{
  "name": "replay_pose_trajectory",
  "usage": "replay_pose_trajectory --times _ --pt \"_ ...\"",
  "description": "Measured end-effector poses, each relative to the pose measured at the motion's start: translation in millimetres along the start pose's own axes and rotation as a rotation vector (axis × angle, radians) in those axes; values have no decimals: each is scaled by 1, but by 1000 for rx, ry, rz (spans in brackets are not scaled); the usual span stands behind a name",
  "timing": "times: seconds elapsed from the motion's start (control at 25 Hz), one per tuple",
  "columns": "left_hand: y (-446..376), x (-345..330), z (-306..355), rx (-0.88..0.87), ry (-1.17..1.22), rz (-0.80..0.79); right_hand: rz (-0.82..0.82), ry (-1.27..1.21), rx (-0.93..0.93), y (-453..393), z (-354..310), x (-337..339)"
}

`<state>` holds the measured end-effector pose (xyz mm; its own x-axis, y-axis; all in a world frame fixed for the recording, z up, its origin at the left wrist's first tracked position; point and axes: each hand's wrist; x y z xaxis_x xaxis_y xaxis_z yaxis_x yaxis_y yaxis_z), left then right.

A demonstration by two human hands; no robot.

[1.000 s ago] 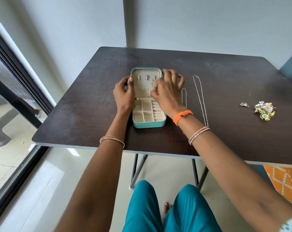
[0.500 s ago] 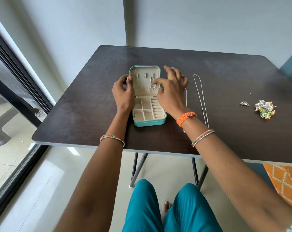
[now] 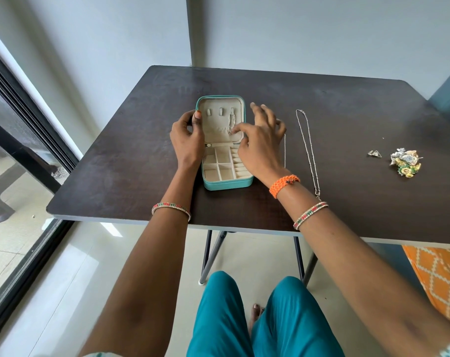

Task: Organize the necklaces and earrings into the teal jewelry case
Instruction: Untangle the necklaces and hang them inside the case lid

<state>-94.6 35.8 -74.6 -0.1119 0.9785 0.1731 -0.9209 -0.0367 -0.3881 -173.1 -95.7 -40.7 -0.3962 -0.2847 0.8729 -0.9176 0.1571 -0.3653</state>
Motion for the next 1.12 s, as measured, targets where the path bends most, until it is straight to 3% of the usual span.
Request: replay_pose_trajectory --times 0.4,0.6,0.96,1.12 --pt "-2 0 -1 3 -1 -7 -27 162 62 -6 -2 -1" --pt "-2 0 -1 7 0 -3 85 90 36 -6 -5 3" --pt "-1 0 -2 -1 -2 -6 28 164 57 1 0 1" --pt "-1 0 -1 -6 -3 -2 78 115 30 2 2 2"
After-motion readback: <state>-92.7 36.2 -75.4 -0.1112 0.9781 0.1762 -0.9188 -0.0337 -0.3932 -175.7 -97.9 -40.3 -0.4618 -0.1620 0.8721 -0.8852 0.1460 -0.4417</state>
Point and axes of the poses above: each hand's wrist, its own y-axis away from the middle knuckle, its own x-axis out of the back of the hand, z = x × y, and after that the axes turned 7 degrees about -z, right-handed
